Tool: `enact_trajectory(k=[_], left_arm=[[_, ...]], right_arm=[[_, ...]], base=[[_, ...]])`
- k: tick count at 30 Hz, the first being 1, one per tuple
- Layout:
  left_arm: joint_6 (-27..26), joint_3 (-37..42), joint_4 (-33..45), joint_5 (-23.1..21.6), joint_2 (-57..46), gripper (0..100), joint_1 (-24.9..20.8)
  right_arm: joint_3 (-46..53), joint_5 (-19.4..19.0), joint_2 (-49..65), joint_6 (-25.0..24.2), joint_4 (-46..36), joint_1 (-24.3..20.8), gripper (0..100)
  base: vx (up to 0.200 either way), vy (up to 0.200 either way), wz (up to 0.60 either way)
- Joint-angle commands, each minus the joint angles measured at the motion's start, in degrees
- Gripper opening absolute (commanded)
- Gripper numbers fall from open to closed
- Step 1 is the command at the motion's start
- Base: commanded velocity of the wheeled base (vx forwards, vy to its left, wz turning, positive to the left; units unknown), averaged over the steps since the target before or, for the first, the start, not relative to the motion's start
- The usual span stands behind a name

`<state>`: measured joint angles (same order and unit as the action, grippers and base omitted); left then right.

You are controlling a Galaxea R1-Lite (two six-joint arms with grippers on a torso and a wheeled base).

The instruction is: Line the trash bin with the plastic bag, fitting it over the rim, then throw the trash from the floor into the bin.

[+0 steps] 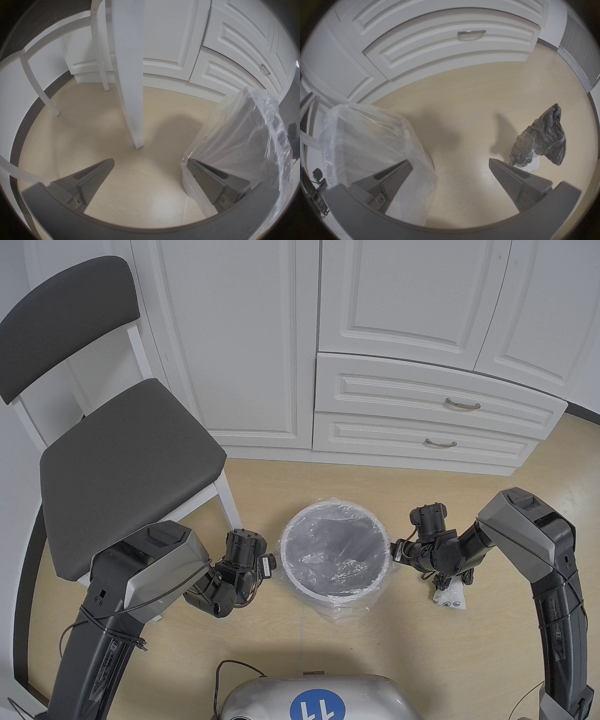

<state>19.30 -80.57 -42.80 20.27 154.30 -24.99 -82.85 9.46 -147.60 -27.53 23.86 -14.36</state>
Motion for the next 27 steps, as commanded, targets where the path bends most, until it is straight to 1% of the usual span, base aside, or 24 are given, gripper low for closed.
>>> enact_trajectory(k=[1, 6, 9, 12, 14, 15, 16, 17, 18, 20, 22, 23, 24, 25, 27], left_arm=[[0.1, 0.1, -0.4, 0.0, 0.0, 100, 0.0], [0.2, 1.6, -1.1, 0.0, -1.0, 100, 0.0], [-0.3, 6.6, -1.3, -0.6, -6.0, 100, -0.1], [-1.5, 13.4, -1.4, -4.2, -12.5, 100, -0.4], [-5.4, 17.7, -0.8, -6.4, -16.7, 100, -0.4], [-6.3, 18.4, -0.8, -6.6, -17.2, 100, -0.3], [-8.5, 20.3, -0.8, -6.8, -18.4, 100, -0.2], [-9.5, 21.1, -0.8, -6.8, -18.9, 100, -0.2], [-10.5, 22.2, -1.1, -6.8, -19.6, 100, -0.1], [-11.7, 23.6, -1.3, -7.0, -20.4, 100, -0.2], [-12.0, 24.3, -1.3, -6.9, -20.4, 100, -0.4], [-12.1, 24.4, -1.3, -6.9, -20.4, 100, -0.5], [-12.3, 24.6, -1.4, -6.9, -20.4, 100, -0.6], [-12.3, 24.7, -1.4, -6.9, -20.4, 100, -0.7], [-12.3, 24.8, -1.4, -6.9, -20.6, 100, -0.8]], right_arm=[[-1.4, 0.0, -3.0, -0.4, 0.4, 0.0, 100], [-0.4, 0.0, -0.1, -1.3, 1.0, -0.1, 100], [3.7, 0.2, 6.5, -0.4, 1.1, -0.7, 100], [9.4, 0.4, 14.8, 1.3, 1.0, -1.4, 100], [14.4, 0.4, 20.2, 5.4, 1.0, -1.5, 100], [15.5, 0.4, 21.2, 6.3, 1.0, -1.5, 100], [19.2, 0.1, 23.9, 9.7, 1.1, -1.4, 100], [21.1, 0.1, 25.0, 11.8, 1.1, -1.1, 100], [24.0, 0.2, 26.3, 15.7, 1.1, -0.8, 100], [28.4, 0.0, 27.4, 22.9, 1.2, -0.3, 100], [31.8, 0.0, 27.0, 28.3, 1.8, -0.2, 100], [32.5, 0.0, 26.8, 29.3, 2.2, -0.3, 100], [34.4, -0.1, 26.1, 31.9, 4.2, -0.8, 100], [35.8, -0.2, 25.3, 33.4, 5.9, -1.3, 100], [38.5, -0.6, 23.7, 36.0, 9.2, -3.0, 100]], base=[[0.000, 0.000, 0.00], [0.000, 0.000, 0.00], [0.000, 0.000, 0.00], [0.000, 0.000, 0.00], [0.000, 0.000, 0.00], [0.000, 0.000, 0.00], [0.000, 0.000, 0.00], [0.000, 0.000, 0.00], [0.000, 0.000, 0.00], [0.000, 0.000, 0.00], [0.000, 0.000, 0.00], [0.000, 0.000, 0.00], [0.000, 0.000, 0.00], [0.000, 0.000, 0.00], [0.000, 0.000, 0.00]])
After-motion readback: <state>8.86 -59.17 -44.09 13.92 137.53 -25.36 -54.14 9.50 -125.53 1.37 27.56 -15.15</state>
